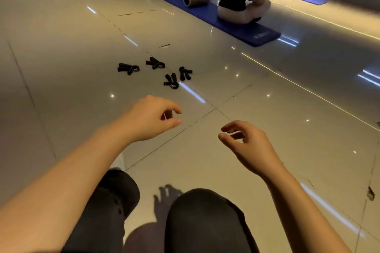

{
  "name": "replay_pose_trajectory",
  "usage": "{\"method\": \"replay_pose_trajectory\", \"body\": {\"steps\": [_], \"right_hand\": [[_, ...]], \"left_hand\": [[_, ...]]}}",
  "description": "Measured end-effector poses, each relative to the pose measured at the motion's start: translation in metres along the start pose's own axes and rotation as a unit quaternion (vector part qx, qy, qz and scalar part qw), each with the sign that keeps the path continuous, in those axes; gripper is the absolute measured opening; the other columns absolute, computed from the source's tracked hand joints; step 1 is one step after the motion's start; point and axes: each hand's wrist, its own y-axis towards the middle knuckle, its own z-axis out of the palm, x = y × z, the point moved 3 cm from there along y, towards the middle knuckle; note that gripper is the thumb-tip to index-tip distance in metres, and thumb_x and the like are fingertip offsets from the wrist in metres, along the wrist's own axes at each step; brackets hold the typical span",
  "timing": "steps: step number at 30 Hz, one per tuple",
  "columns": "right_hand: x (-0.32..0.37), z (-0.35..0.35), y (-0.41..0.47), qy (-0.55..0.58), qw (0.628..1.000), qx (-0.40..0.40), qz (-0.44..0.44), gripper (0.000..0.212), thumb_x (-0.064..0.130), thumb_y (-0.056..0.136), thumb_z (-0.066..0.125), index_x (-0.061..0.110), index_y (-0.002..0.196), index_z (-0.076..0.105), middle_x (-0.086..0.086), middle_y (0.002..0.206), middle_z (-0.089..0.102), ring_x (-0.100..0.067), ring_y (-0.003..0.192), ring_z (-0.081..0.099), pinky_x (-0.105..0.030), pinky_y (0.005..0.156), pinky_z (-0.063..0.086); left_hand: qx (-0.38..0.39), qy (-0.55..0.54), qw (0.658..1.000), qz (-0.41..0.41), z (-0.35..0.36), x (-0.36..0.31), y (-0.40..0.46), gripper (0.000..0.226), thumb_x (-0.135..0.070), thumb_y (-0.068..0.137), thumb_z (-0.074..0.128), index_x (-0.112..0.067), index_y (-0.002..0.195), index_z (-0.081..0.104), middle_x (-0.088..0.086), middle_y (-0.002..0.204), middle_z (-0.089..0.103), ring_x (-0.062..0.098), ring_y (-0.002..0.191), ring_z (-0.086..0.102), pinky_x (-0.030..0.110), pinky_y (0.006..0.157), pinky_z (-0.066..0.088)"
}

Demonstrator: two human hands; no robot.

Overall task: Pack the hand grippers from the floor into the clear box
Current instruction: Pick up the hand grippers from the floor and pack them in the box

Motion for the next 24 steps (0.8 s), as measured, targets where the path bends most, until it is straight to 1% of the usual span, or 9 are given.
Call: {"method": "replay_pose_trajectory", "body": {"steps": [3,7,12,15,18,21,24], "right_hand": [[0.026,0.009,0.027,-0.020,1.000,-0.003,-0.005,0.016,0.038,0.088,0.060,0.029,0.102,0.060,0.009,0.107,0.060,-0.008,0.095,0.057,-0.028,0.079,0.049],[0.064,0.012,0.050,-0.036,0.999,-0.017,-0.016,0.025,0.039,0.089,0.059,0.025,0.109,0.061,0.005,0.112,0.062,-0.010,0.097,0.057,-0.032,0.081,0.051],[0.096,0.003,0.069,-0.066,0.997,-0.024,-0.008,0.030,0.041,0.089,0.057,0.024,0.114,0.059,0.004,0.118,0.059,-0.011,0.102,0.056,-0.028,0.080,0.047],[0.101,-0.001,0.089,-0.070,0.997,-0.040,0.016,0.031,0.041,0.088,0.058,0.023,0.113,0.060,0.002,0.119,0.060,-0.013,0.101,0.058,-0.032,0.083,0.050],[0.103,0.003,0.123,-0.044,0.997,-0.049,0.037,0.031,0.040,0.088,0.060,0.021,0.113,0.061,0.001,0.120,0.061,-0.014,0.101,0.059,-0.033,0.085,0.050],[0.099,0.016,0.165,-0.013,0.997,-0.050,0.050,0.033,0.039,0.089,0.059,0.020,0.116,0.059,0.000,0.121,0.060,-0.014,0.105,0.057,-0.033,0.088,0.049],[0.089,0.039,0.212,0.012,0.996,-0.049,0.071,0.034,0.037,0.089,0.059,0.020,0.118,0.058,-0.001,0.123,0.059,-0.015,0.107,0.056,-0.035,0.090,0.049]], "left_hand": [[-0.006,-0.003,1.000,0.001,-0.022,0.026,0.009,0.033,-0.044,0.089,0.055,-0.032,0.119,0.059,-0.010,0.101,0.063,0.006,0.091,0.058,0.031,0.083,0.050],[-0.047,-0.023,0.999,-0.001,-0.051,0.056,0.021,0.028,-0.040,0.090,0.056,-0.027,0.115,0.062,-0.009,0.097,0.061,0.009,0.090,0.058,0.033,0.082,0.050],[-0.096,-0.014,0.995,0.029,-0.083,0.075,0.044,0.023,-0.039,0.089,0.054,-0.030,0.108,0.064,-0.015,0.092,0.057,0.009,0.090,0.057,0.032,0.079,0.050],[-0.081,-0.027,0.995,0.046,-0.091,0.092,0.061,0.023,-0.040,0.088,0.056,-0.032,0.108,0.064,-0.015,0.090,0.060,0.006,0.087,0.059,0.033,0.078,0.052],[-0.056,-0.022,0.997,0.049,-0.099,0.111,0.085,0.023,-0.040,0.088,0.057,-0.031,0.107,0.064,-0.014,0.091,0.061,0.006,0.086,0.059,0.033,0.079,0.052],[-0.050,-0.006,0.998,0.048,-0.111,0.135,0.125,0.025,-0.039,0.088,0.058,-0.029,0.110,0.064,-0.009,0.097,0.064,0.008,0.088,0.059,0.034,0.082,0.052],[-0.046,0.010,0.998,0.045,-0.116,0.163,0.174,0.024,-0.038,0.088,0.058,-0.029,0.109,0.065,-0.007,0.098,0.065,0.010,0.089,0.059,0.035,0.082,0.052]]}}
